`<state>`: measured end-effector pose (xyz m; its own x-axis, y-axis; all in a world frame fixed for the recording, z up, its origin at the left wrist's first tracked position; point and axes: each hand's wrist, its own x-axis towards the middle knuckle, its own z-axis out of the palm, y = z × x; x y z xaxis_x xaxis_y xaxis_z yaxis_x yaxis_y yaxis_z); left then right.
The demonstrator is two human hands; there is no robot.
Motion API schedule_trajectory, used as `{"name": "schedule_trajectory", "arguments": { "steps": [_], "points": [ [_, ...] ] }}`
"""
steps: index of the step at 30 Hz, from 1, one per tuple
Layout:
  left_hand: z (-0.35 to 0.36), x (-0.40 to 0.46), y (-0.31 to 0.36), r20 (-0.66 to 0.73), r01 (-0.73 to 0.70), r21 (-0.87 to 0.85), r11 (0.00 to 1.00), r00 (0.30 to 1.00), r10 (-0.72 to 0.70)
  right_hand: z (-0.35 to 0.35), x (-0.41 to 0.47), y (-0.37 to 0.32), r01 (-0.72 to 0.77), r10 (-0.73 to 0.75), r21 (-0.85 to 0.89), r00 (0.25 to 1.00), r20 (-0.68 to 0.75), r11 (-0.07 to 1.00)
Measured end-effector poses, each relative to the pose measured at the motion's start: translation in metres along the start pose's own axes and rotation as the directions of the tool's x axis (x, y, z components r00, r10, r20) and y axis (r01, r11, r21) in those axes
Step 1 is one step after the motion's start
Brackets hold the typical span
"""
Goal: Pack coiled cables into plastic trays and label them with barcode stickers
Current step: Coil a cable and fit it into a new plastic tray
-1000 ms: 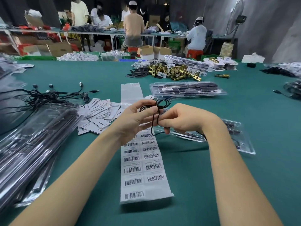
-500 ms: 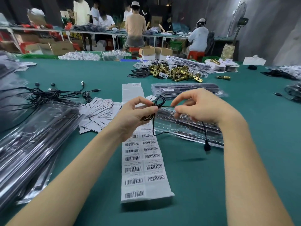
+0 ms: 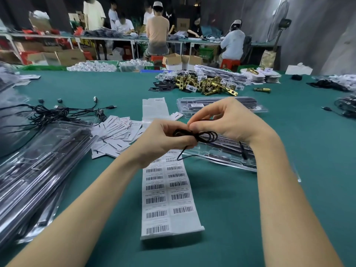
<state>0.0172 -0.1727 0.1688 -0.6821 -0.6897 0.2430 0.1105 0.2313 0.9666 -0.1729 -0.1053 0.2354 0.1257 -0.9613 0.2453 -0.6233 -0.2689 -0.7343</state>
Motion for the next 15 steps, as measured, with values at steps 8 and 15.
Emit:
{"name": "schedule_trajectory", "arguments": {
  "steps": [8, 15],
  "points": [
    [0.002, 0.001, -0.009, 0.003, -0.024, -0.138, 0.990, 1.000, 0.025, 0.025, 0.000, 0.042, -0.293, 0.289, 0.585, 0.952, 0.103, 0.756],
    [0.000, 0.005, -0.013, -0.141, -0.064, -0.075, 0.995, 0.989, 0.053, 0.039, 0.007, 0.051, -0.394, 0.402, 0.679, 0.902, 0.157, 0.619]
  ]
}}
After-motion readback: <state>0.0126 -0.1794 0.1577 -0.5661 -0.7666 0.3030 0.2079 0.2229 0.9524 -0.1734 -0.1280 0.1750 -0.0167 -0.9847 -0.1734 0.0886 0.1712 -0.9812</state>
